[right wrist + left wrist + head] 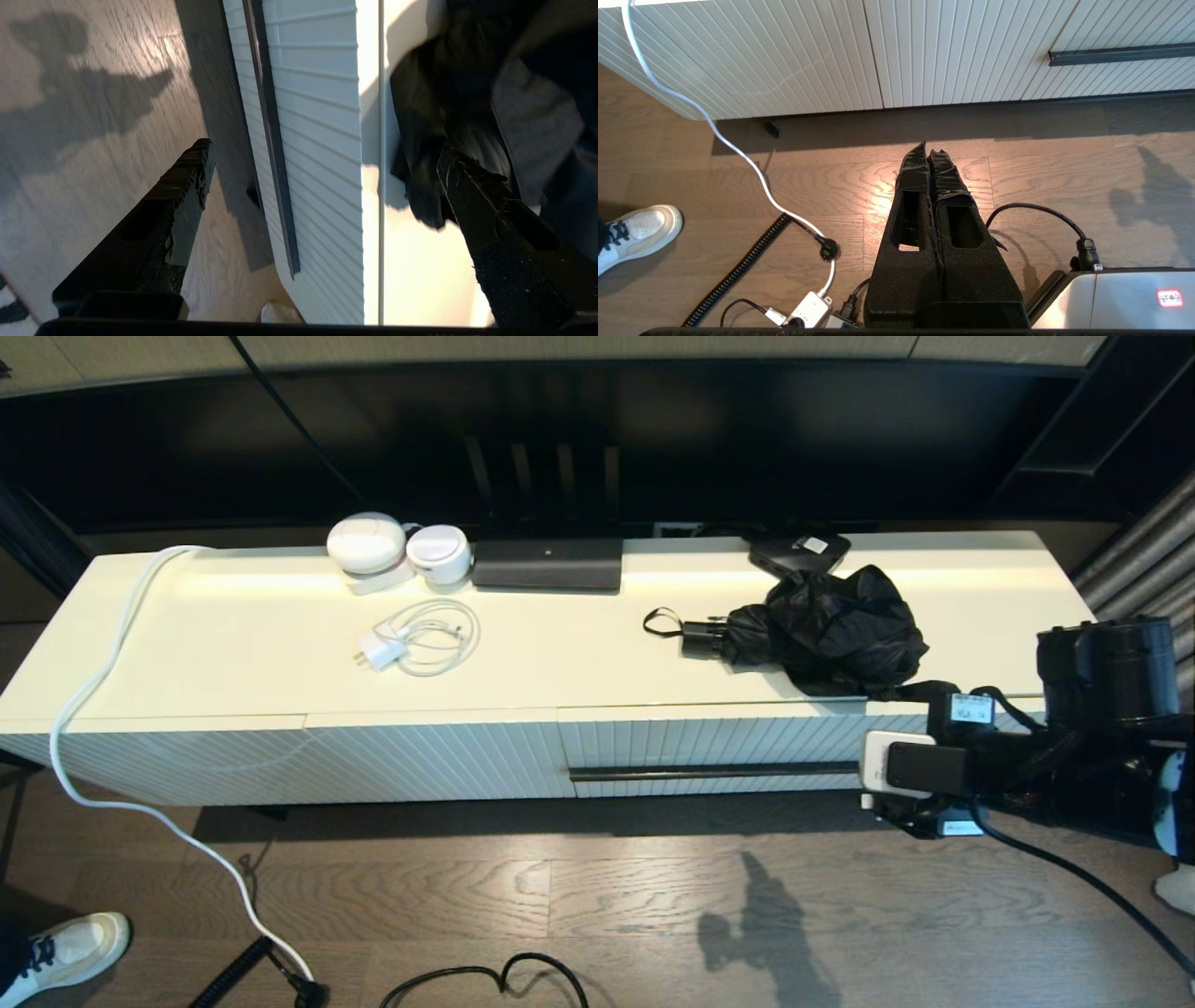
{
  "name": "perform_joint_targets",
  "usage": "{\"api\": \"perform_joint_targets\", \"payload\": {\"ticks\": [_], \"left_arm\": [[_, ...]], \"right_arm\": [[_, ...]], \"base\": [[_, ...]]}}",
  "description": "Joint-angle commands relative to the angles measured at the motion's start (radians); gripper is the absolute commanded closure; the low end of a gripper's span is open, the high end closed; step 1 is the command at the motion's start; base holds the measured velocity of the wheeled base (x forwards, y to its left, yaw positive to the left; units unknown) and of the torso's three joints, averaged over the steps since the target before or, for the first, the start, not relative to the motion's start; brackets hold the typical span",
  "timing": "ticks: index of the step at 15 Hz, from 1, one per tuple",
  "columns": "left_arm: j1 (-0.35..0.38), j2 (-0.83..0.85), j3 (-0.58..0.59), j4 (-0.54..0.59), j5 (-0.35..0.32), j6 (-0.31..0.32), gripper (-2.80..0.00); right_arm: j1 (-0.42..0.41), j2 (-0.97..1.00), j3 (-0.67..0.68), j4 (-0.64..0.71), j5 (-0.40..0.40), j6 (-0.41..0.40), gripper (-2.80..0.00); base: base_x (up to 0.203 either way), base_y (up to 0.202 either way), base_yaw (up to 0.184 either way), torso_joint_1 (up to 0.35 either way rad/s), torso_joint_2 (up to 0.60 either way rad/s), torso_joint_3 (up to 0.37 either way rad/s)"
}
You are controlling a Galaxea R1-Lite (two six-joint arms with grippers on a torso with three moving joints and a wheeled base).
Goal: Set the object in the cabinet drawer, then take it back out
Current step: Open the drawer
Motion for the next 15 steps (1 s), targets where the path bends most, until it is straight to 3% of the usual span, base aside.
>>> {"api": "perform_joint_targets", "payload": {"ticks": [1,5,15], "left_arm": [[0.0,-0.001,0.0,0.0,0.0,0.0,0.0],[0.0,-0.002,0.0,0.0,0.0,0.0,0.0],[-0.001,-0.002,0.0,0.0,0.0,0.0,0.0]], "right_arm": [[0.019,0.086,-0.001,-0.059,0.001,-0.004,-2.8],[0.03,0.214,0.01,-0.182,0.006,0.055,-2.8],[0.048,0.48,0.009,-0.471,0.017,0.068,-2.8]], "base": [[0.0,0.0,0.0,0.0,0.0,0.0],[0.0,0.0,0.0,0.0,0.0,0.0],[0.0,0.0,0.0,0.0,0.0,0.0]]}}
